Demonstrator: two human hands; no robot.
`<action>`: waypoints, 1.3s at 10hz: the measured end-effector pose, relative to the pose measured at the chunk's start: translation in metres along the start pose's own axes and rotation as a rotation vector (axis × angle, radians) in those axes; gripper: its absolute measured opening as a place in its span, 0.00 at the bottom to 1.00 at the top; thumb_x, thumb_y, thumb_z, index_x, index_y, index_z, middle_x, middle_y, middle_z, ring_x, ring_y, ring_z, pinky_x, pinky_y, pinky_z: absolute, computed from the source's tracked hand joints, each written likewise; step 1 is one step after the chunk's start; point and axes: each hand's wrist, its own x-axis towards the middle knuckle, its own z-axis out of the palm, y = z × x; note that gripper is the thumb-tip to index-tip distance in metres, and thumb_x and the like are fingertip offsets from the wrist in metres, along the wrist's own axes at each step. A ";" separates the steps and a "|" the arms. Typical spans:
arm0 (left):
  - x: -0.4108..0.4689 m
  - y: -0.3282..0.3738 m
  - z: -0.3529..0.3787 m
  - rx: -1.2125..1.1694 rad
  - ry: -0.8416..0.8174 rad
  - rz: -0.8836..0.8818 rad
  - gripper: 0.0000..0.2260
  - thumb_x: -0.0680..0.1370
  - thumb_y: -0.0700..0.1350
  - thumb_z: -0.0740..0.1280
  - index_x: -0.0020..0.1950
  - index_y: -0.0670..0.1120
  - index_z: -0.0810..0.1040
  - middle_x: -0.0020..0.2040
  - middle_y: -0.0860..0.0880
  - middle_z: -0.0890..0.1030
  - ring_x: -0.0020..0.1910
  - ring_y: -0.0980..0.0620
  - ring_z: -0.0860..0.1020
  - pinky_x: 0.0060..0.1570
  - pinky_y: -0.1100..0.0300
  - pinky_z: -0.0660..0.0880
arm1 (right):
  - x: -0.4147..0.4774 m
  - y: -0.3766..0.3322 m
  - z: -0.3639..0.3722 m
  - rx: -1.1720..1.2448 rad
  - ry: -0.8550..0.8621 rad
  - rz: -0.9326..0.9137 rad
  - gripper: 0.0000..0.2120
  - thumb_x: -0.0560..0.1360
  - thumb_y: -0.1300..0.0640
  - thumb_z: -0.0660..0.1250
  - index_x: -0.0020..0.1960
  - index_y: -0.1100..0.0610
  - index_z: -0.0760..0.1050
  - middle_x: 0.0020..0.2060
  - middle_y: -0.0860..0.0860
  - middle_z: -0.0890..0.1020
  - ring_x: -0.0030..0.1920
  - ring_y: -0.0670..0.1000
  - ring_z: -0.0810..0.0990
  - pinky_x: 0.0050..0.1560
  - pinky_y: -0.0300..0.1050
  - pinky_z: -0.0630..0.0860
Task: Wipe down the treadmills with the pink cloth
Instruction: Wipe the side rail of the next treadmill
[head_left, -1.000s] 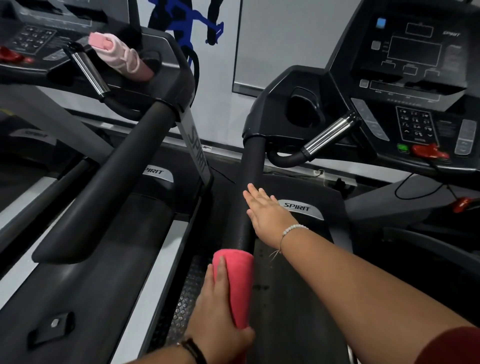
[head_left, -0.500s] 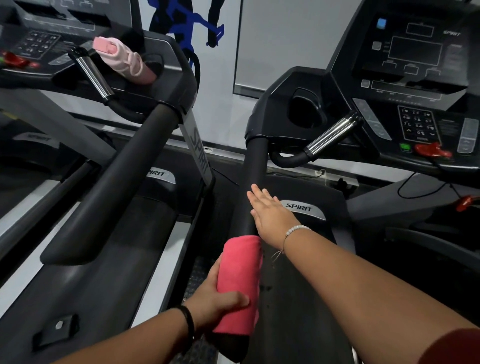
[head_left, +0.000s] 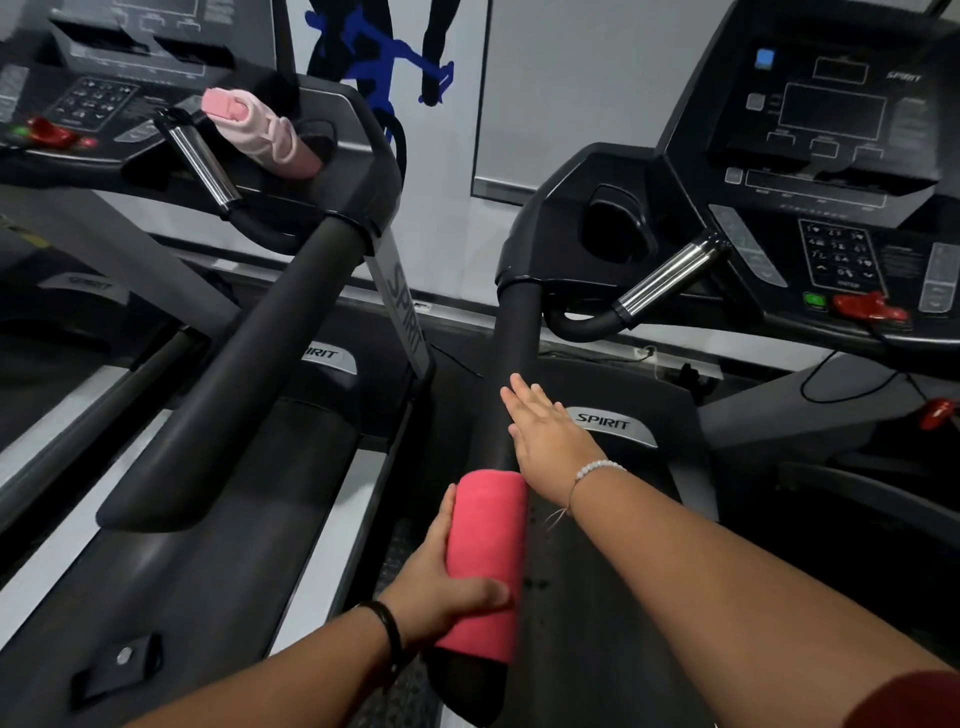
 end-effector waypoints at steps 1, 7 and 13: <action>0.002 -0.007 -0.001 -0.259 -0.041 -0.034 0.54 0.51 0.46 0.79 0.73 0.50 0.59 0.58 0.40 0.78 0.52 0.44 0.81 0.46 0.53 0.78 | 0.001 0.002 -0.001 -0.011 -0.015 -0.009 0.24 0.82 0.58 0.48 0.76 0.55 0.48 0.77 0.50 0.46 0.76 0.51 0.46 0.75 0.51 0.48; -0.008 0.000 0.000 -0.108 -0.014 -0.165 0.42 0.49 0.45 0.76 0.62 0.40 0.71 0.49 0.40 0.82 0.45 0.45 0.82 0.41 0.55 0.78 | 0.001 0.005 0.001 0.030 0.001 -0.019 0.23 0.82 0.57 0.47 0.76 0.55 0.49 0.76 0.49 0.46 0.76 0.50 0.46 0.75 0.49 0.46; 0.002 0.010 0.026 0.484 0.299 -0.034 0.53 0.52 0.58 0.70 0.74 0.55 0.51 0.61 0.53 0.73 0.55 0.55 0.76 0.53 0.59 0.76 | 0.001 0.004 -0.002 0.022 -0.012 -0.025 0.24 0.82 0.57 0.48 0.76 0.54 0.48 0.76 0.48 0.45 0.76 0.50 0.45 0.75 0.49 0.46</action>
